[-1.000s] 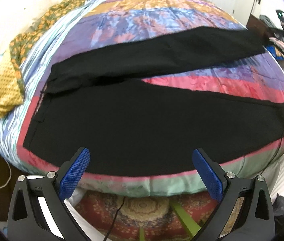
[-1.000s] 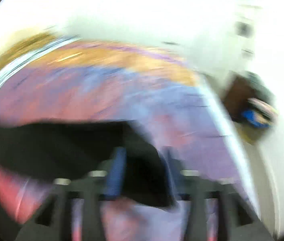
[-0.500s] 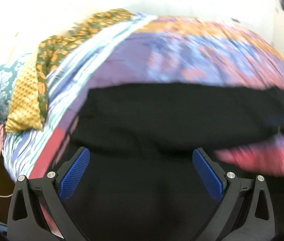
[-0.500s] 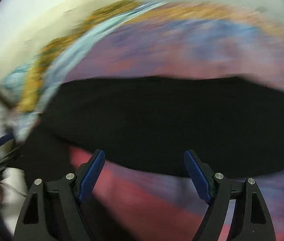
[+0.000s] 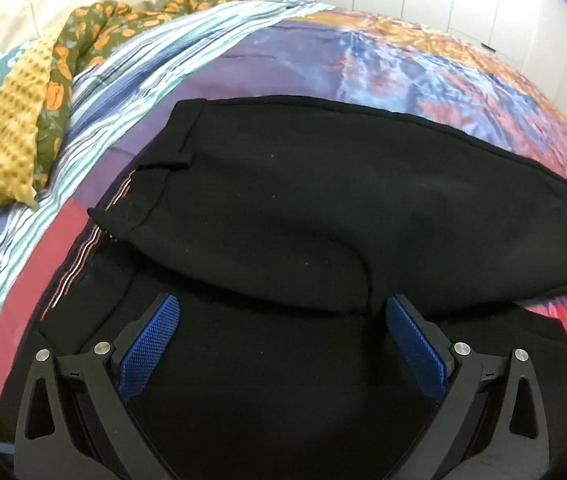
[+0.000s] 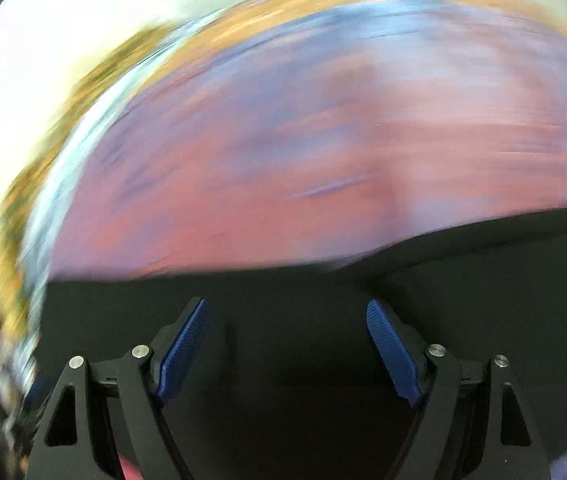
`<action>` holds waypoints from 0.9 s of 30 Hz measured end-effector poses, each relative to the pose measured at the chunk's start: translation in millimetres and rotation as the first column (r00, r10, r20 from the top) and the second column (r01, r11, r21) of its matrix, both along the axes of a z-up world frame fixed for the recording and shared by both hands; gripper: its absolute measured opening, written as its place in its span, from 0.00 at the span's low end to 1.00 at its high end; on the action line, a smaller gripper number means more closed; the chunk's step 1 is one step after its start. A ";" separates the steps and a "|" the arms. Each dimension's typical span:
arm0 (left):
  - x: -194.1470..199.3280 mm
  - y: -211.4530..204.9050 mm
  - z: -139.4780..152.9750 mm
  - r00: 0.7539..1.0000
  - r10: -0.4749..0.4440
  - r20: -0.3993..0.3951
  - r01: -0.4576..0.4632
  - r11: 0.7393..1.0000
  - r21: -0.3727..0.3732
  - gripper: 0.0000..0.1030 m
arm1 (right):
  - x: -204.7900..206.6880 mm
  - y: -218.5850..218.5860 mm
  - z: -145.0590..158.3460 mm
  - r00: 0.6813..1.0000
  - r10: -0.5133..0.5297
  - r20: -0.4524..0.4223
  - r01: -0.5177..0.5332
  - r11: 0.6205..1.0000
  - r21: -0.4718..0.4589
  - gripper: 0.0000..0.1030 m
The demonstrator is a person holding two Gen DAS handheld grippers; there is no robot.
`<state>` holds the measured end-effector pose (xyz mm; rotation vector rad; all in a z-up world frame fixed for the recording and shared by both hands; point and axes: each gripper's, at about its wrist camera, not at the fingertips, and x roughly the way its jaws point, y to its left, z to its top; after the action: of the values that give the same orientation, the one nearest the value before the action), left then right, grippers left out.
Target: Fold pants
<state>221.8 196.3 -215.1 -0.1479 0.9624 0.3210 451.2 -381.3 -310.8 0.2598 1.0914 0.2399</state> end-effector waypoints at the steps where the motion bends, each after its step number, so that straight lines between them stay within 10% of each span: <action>1: 1.0 -0.8 3.2 1.000 0.002 -0.003 -0.002 1.000 0.008 0.99 | -4.8 -34.8 3.8 0.998 -0.066 0.002 0.066 0.994 -0.088 0.78; 7: -25.5 -38.4 46.4 0.997 -0.062 0.046 0.064 0.997 -0.033 0.99 | -133.5 -91.7 57.1 0.995 0.003 0.101 0.015 0.985 -0.170 0.79; 13: -68.9 -142.0 49.5 0.952 -0.306 0.003 0.302 0.938 -0.171 0.99 | -301.2 -15.4 64.0 0.961 0.267 0.077 -0.277 0.939 0.203 0.84; 17: -87.6 -190.0 21.1 0.901 -0.421 -0.102 0.409 0.905 -0.119 0.99 | -362.2 32.0 23.9 0.937 0.347 -0.041 -0.318 0.894 0.316 0.84; 21: -101.6 -182.7 7.5 0.895 -0.411 -0.174 0.401 0.912 -0.091 0.99 | -383.4 -13.2 3.3 0.959 0.248 -0.138 -0.206 0.943 0.263 0.82; 27: -92.6 -137.5 29.1 0.952 -0.282 -0.124 0.271 0.958 -0.097 0.99 | -385.0 -142.7 9.7 0.970 -0.119 -0.213 0.112 0.993 -0.044 0.83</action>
<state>129.2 58.9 -185.9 -0.0620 1.1173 0.0343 66.1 -524.0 -301.1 0.3254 1.2894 0.0912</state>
